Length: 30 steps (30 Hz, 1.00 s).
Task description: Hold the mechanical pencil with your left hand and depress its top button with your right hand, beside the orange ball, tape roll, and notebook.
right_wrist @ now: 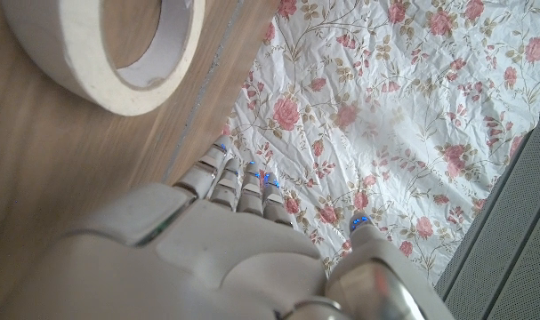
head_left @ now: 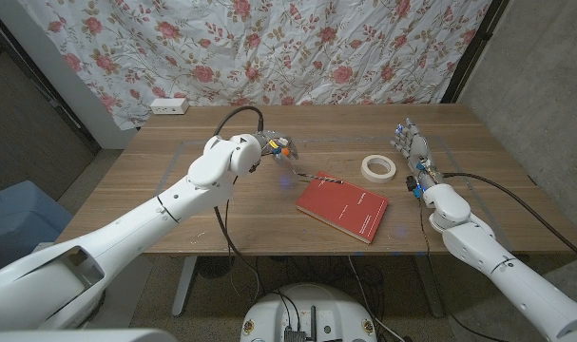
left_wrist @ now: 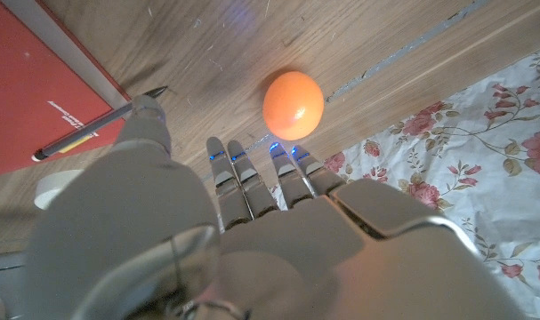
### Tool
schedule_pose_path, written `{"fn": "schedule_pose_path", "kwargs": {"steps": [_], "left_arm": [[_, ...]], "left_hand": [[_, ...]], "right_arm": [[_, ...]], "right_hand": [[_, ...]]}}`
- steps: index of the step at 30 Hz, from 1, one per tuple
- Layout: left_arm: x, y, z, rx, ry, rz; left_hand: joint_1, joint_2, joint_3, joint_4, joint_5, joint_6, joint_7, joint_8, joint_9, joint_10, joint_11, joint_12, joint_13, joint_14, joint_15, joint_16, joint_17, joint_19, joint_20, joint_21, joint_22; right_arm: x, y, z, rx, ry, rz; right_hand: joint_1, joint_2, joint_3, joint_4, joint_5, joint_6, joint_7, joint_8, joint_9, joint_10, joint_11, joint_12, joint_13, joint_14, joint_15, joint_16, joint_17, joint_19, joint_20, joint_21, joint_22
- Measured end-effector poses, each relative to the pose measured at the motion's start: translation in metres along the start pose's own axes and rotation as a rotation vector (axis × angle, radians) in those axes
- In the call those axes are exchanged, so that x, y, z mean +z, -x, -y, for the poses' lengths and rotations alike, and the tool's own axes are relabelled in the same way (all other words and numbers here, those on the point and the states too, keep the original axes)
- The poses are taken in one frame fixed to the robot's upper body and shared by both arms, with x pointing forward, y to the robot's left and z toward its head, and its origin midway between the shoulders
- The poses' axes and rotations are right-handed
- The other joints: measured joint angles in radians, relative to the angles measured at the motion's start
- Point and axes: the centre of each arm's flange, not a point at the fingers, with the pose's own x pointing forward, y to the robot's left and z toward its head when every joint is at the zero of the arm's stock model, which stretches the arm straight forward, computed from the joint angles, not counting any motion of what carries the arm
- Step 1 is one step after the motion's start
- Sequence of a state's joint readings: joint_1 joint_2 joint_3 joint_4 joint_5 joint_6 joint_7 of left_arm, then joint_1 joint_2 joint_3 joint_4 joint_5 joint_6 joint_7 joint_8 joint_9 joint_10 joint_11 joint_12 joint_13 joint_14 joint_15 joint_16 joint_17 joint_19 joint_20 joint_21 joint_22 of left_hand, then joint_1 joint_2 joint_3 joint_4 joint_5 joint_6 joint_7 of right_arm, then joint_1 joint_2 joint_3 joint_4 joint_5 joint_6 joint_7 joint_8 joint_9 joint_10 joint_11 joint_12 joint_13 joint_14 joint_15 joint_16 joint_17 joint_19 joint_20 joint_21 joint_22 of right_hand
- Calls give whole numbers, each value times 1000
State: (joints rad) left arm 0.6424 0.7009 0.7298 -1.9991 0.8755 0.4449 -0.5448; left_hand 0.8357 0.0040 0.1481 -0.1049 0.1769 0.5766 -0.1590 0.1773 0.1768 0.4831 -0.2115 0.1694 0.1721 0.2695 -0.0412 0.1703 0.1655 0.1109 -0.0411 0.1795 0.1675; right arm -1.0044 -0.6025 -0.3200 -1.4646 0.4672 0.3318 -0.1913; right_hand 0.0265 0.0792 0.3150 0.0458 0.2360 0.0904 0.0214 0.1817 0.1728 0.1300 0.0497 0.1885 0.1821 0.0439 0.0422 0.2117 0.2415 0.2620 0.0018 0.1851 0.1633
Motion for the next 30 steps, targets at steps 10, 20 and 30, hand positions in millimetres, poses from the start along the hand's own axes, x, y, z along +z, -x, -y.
{"fn": "schedule_pose_path", "kwargs": {"steps": [10, 20, 30], "left_arm": [[-24, 3, 2, 77, 130, 9], [-54, 2, 11, 148, 256, 9], [-85, -4, 19, 220, 402, 19]], "left_hand": [[-13, 18, 6, 2, 0, 11, 11, 8, 0, -1, -1, 0, 0, 0, 0, 0, -3, 1, 0, 0, 0], [-13, 34, 17, 0, 0, 8, 22, 8, 0, -11, 8, 5, 0, 0, 0, 4, -3, 17, 1, 7, 0], [-27, 94, 42, 5, 5, -3, 33, 8, 0, -26, 24, 9, 0, 8, 0, 4, -2, 34, 5, 7, 0]], "right_arm": [[2, -7, -9, 17, -3, 2], [3, -14, -14, 37, -25, 1], [5, -20, -19, 35, -41, -1]], "right_hand": [[0, 0, 0, 0, 0, 3, -3, 0, 0, 0, 0, 0, 0, 1, -1, 0, -5, 0, 0, 0, 0], [0, 0, 0, 0, 0, 15, -15, 0, 0, 4, -4, 0, -1, 5, -5, 0, -5, 0, 0, 0, 0], [0, 0, 0, 0, 0, 15, -15, 0, 0, 9, -9, 0, -1, 10, -10, 0, -9, 4, -4, 0, 0]]}}
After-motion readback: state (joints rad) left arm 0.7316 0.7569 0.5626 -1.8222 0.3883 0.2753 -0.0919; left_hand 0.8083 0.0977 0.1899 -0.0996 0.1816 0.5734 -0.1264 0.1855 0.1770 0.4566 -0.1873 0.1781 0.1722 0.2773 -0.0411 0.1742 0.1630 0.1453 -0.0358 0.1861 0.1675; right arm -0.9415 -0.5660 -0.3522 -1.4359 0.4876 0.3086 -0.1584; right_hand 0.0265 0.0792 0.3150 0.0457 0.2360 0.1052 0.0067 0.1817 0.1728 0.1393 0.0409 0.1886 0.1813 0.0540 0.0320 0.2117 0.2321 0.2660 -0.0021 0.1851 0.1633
